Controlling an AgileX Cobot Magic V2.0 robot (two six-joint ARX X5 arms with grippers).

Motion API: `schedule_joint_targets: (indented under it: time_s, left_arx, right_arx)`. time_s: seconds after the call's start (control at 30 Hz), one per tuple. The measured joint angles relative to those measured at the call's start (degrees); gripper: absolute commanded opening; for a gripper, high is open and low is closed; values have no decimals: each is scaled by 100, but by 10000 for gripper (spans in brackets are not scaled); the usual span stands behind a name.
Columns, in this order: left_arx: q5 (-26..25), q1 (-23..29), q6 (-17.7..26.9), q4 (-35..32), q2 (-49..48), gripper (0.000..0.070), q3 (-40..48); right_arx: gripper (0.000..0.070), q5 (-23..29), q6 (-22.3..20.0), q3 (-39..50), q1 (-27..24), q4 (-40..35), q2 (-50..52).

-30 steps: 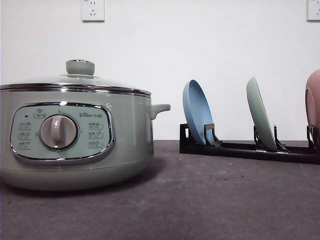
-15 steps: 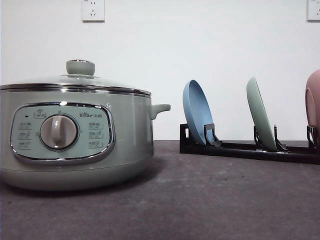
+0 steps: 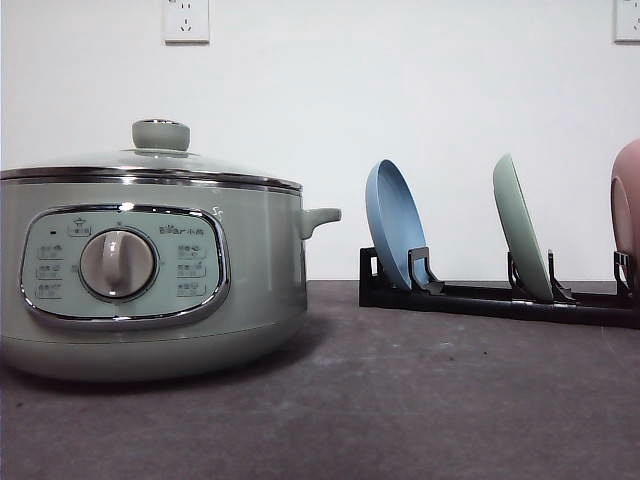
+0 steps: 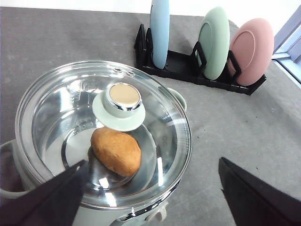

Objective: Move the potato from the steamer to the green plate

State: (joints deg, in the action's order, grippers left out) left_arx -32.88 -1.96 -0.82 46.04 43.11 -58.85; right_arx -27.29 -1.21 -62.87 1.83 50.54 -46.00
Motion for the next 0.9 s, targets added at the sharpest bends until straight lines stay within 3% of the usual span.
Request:
schedule_joint_targets:
  time_s: [0.17,0.47,0.9]
  left_arx:
    - [0,0,0,0,0,566,0]
    - [0,0,-2,0,0,565,0]
    - [0,0,-4,0,0,560,0]
  right_arx:
    - [495,7,151,0,0,-147,-6]
    - [493,31,880,-334,0,-985,-688]
    - [492,352,1205,-2418,0,-1135,-3286]
